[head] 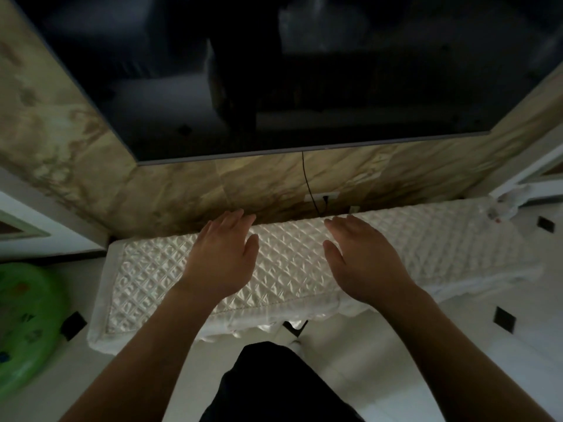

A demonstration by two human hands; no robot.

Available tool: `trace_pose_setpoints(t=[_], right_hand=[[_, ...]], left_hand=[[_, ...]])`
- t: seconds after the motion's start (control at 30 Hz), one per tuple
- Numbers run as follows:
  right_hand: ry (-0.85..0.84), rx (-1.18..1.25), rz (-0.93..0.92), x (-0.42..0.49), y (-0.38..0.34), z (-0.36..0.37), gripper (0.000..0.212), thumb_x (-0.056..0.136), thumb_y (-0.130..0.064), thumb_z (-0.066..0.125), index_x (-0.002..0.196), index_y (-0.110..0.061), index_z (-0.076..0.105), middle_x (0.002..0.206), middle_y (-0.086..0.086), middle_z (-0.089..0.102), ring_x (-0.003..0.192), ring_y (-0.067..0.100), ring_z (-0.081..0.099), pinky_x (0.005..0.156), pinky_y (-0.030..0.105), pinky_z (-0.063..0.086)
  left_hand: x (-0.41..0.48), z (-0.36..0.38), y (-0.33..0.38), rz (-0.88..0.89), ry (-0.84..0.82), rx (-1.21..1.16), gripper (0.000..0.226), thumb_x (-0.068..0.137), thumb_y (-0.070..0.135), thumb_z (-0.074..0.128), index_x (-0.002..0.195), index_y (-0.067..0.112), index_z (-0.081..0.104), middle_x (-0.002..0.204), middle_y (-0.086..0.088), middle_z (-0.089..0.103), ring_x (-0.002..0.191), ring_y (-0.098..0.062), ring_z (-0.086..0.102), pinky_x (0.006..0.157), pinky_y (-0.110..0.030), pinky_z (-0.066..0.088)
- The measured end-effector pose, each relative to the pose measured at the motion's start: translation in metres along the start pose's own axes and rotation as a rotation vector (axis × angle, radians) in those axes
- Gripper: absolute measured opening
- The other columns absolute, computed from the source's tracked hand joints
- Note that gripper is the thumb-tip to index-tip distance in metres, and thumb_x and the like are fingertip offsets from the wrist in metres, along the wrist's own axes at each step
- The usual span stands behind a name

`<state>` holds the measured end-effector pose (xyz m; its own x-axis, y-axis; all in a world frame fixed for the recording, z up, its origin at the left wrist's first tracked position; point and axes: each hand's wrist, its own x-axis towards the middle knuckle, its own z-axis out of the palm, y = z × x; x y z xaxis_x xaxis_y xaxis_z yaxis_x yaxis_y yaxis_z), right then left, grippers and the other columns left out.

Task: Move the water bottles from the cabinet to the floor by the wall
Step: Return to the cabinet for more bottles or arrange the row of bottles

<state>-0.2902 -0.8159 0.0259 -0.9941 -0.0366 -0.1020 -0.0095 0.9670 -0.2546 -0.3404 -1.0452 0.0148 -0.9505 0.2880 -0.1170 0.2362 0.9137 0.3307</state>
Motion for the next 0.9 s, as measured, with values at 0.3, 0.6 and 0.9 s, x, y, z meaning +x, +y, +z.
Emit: trace_pose_setpoints(t=[0.3, 0.6, 0.9], right_hand=[[0.040, 0.019, 0.015, 0.027, 0.074, -0.030, 0.063, 0.093, -0.043, 0.024, 0.140, -0.011, 0.051, 0.141, 0.010, 0.055, 0.135, 0.027, 0.045, 0.112, 0.045, 0.036], [0.042, 0.056, 0.018, 0.011, 0.187, -0.050, 0.063, 0.093, -0.044, 0.024, 0.140, -0.010, 0.050, 0.141, 0.012, 0.055, 0.134, 0.029, 0.046, 0.110, 0.047, 0.038], [0.052, 0.057, -0.003, -0.029, 0.350, -0.088, 0.062, 0.094, -0.043, 0.024, 0.139, -0.010, 0.052, 0.141, 0.011, 0.055, 0.134, 0.026, 0.046, 0.112, 0.042, 0.036]], left_hand=[[0.053, -0.001, 0.073, 0.048, -0.025, 0.048, 0.060, 0.094, 0.045, 0.026, 0.148, 0.022, 0.041, 0.154, -0.003, 0.040, 0.142, -0.023, 0.035, 0.117, -0.042, 0.024], [0.071, 0.038, 0.182, 0.057, -0.038, 0.070, 0.060, 0.094, 0.045, 0.026, 0.147, 0.022, 0.041, 0.155, -0.003, 0.040, 0.143, -0.022, 0.034, 0.118, -0.040, 0.023], [0.078, 0.090, 0.342, 0.002, -0.069, 0.038, 0.066, 0.090, 0.048, 0.021, 0.150, 0.024, 0.037, 0.159, -0.001, 0.032, 0.147, -0.018, 0.026, 0.120, -0.036, 0.016]])
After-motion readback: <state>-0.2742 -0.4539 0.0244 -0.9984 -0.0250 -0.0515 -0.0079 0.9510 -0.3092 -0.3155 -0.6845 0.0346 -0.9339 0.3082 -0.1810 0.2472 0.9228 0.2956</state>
